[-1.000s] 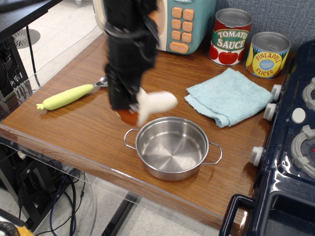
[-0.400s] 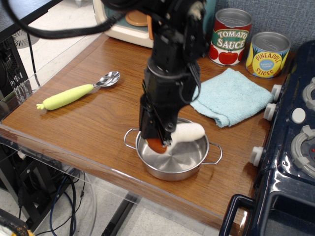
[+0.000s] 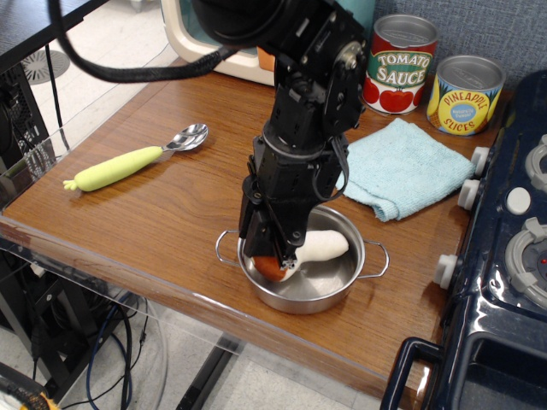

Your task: Place the mushroom in the silver pot

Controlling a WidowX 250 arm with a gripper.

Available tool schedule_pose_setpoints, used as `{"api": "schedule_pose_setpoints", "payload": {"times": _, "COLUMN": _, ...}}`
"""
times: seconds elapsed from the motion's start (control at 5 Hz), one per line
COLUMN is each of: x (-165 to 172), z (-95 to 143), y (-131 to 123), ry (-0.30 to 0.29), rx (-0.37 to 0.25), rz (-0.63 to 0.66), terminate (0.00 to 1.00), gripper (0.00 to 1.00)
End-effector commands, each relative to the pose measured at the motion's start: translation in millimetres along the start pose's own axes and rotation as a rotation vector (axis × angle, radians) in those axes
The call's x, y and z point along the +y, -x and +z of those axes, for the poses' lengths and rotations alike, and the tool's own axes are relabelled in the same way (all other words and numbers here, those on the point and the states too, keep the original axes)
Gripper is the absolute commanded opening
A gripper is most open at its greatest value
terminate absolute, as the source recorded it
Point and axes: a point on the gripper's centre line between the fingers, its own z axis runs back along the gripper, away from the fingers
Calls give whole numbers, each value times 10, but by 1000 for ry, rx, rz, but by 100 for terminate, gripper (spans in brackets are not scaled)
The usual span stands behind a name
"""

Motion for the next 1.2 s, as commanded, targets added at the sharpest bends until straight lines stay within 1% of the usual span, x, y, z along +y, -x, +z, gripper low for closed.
{"api": "schedule_pose_setpoints", "payload": {"times": 0.0, "x": 110, "z": 162, "y": 41, "ry": -93, "rx": 7, "rz": -9, "terminate": 0, "gripper": 100}}
{"api": "schedule_pose_setpoints", "payload": {"times": 0.4, "x": 177, "z": 408, "y": 143, "ry": -72, "rx": -43, "rz": 0, "terminate": 0, "gripper": 100}}
{"api": "schedule_pose_setpoints", "payload": {"times": 0.6, "x": 206, "z": 643, "y": 254, "ry": -55, "rx": -94, "rz": 8, "terminate": 0, "gripper": 100}}
{"api": "schedule_pose_setpoints", "payload": {"times": 1.0, "x": 206, "z": 643, "y": 254, "ry": -55, "rx": -94, "rz": 8, "terminate": 0, "gripper": 100}}
